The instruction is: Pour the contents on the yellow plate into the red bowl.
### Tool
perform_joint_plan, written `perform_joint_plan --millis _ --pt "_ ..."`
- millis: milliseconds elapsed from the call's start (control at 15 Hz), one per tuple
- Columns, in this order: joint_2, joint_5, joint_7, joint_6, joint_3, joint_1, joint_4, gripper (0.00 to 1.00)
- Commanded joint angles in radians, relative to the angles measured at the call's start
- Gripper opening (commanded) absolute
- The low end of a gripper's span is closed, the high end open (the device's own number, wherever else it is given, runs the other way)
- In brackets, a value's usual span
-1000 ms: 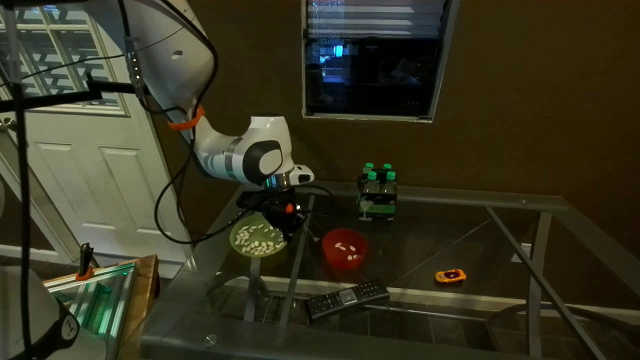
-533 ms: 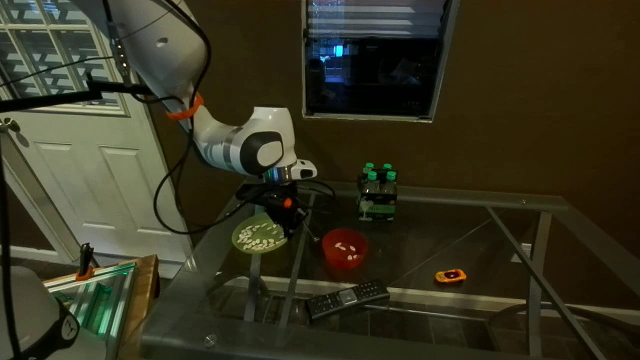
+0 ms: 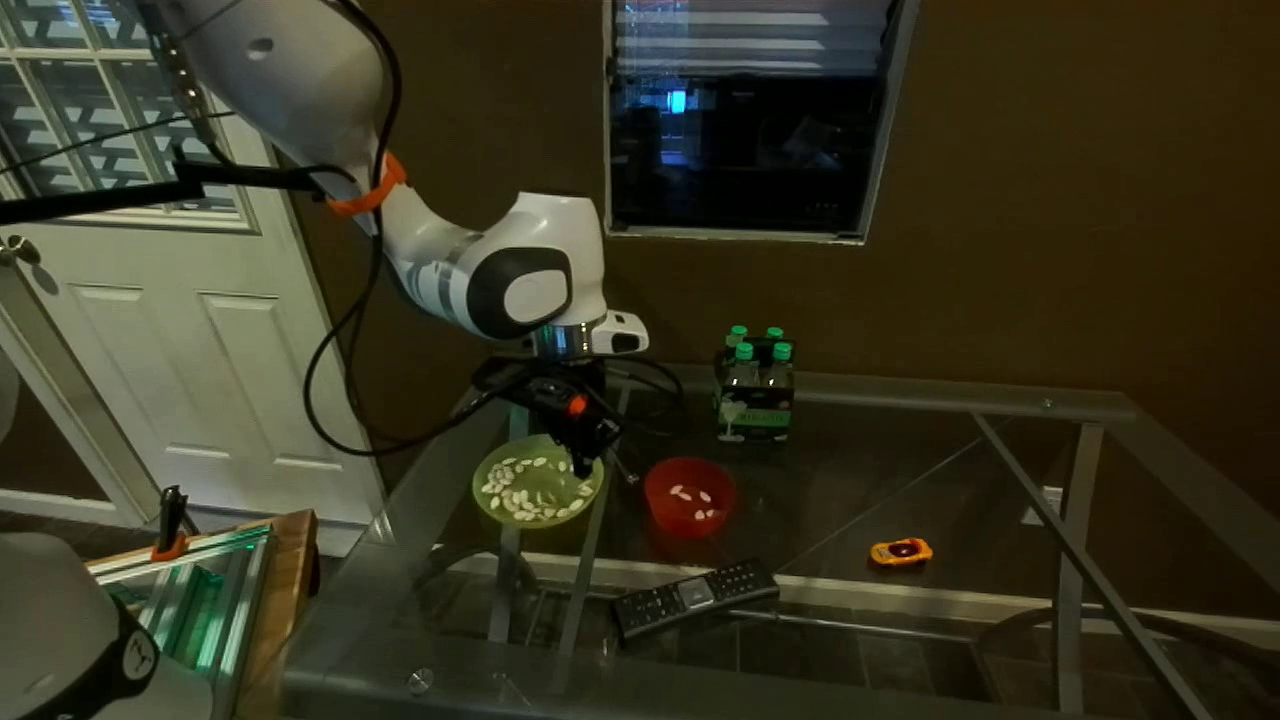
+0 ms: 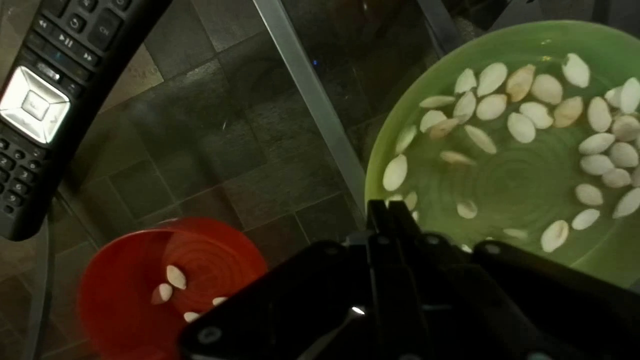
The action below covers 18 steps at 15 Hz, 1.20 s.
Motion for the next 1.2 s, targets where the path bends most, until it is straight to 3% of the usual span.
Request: perform_joint_plan --millis 0,1000,1133 --pt "-0.021 0.065 -0.060 0.033 0.005 -0.018 -0.032 0.02" --pt "0.015 0.258 -0.202 0.231 0.027 -0.087 -0.135 0.03" --pt "0.022 0.310 -0.236 0.259 0.049 -0.106 -0.145 0.24"
